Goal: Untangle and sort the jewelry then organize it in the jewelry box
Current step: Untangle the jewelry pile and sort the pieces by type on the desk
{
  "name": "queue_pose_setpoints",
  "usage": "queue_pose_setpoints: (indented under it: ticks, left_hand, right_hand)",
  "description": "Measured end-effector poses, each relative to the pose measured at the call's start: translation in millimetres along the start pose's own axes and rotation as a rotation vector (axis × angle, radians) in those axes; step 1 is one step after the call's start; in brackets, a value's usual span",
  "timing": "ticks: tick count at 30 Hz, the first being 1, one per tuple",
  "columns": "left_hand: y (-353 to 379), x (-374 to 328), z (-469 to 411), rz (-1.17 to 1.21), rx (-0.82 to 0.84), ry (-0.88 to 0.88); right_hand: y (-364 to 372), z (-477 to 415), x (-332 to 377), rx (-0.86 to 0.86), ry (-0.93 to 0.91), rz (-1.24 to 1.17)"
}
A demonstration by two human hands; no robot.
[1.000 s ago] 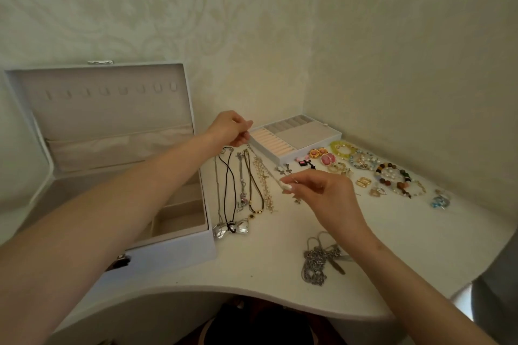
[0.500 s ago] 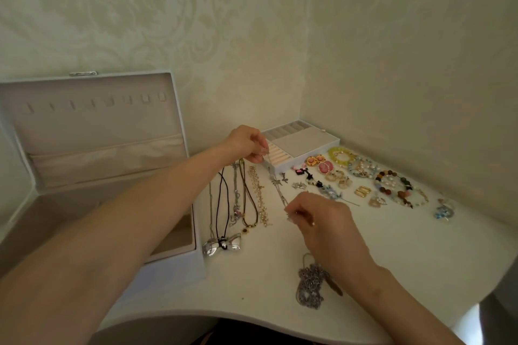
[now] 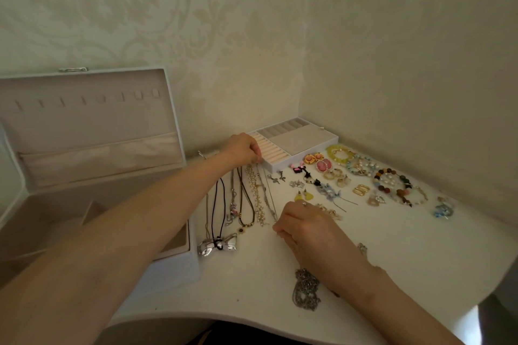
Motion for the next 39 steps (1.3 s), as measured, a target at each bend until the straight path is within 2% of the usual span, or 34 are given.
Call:
queue_pose_setpoints:
  ticks: [6,11,19,24,28,34,39]
  left_hand:
    - [0,1,-1,-0.002,-0.015,0.013]
    - [4,1,2,-0.127,0.015,0.063]
    - [5,-6,5,-0.260,-0.019,0.112]
    - [-8,-18,20,-0.235,-0.049,0.130]
    - [-16,-40,59,-0.210,-0.088,0.212]
    - [0,-70,131,-0.084,0.055,0.367]
    - [14,-89,171,-0.021,0.169,0.429]
  right_hand:
    - [13,2,-6,0.082,0.035,-0.018]
    - [18,6,-3,0.143,0.027,0.041]
    - [11,6,1,0.134,0.015,-0.011]
    - [-10,8,-10,0.076,0.144,-0.224]
    - [-25,16,-28,0.106,0.274,-0.301]
    - [-44,40,-46,0.138,0.464,-0.376]
    - [-53,55,-46,0.191,0.522,-0.353]
Point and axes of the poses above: each hand's wrist, its own z-axis away from the middle knuckle, its own y-axis out of the palm, x = y × z, the point moved 7 cm from there along -z, towards the middle knuckle, and after that the axes turned 3 degrees about -z, right-handed, at the moved point
